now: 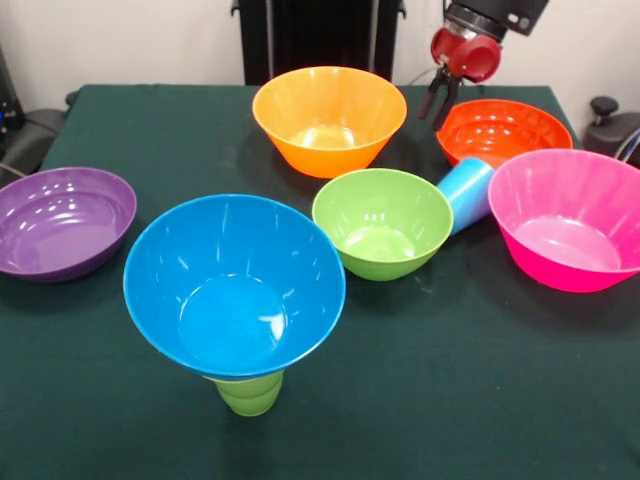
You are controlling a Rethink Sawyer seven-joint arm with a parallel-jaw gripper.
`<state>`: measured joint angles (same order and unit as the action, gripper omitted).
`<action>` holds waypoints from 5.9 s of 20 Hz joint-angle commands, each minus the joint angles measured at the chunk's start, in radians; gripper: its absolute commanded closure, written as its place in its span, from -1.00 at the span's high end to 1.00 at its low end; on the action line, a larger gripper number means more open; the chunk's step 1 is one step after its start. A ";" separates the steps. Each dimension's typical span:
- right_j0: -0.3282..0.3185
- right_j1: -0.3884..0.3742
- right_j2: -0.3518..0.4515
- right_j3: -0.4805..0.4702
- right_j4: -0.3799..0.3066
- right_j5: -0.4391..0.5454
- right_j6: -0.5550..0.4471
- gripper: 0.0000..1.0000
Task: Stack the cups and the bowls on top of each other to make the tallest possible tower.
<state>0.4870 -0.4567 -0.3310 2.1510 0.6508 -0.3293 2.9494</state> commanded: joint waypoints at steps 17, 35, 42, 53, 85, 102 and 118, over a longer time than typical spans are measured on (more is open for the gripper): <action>-0.040 -0.139 0.099 0.131 -0.106 -0.011 0.152 1.00; -0.145 -0.102 0.210 0.140 -0.442 -0.204 0.156 1.00; -0.128 0.053 0.244 0.092 -0.467 -0.308 0.161 1.00; -0.173 0.255 0.299 -0.036 -0.480 -0.345 0.114 1.00; -0.236 0.147 0.304 -0.072 -0.426 -0.145 0.041 -1.00; -0.229 -0.393 0.254 0.050 -0.379 0.387 0.055 -1.00; -0.295 -0.647 0.223 -0.087 -0.428 0.862 0.008 -1.00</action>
<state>0.2294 -1.0119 -0.1360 2.1575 0.2226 0.3628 2.9494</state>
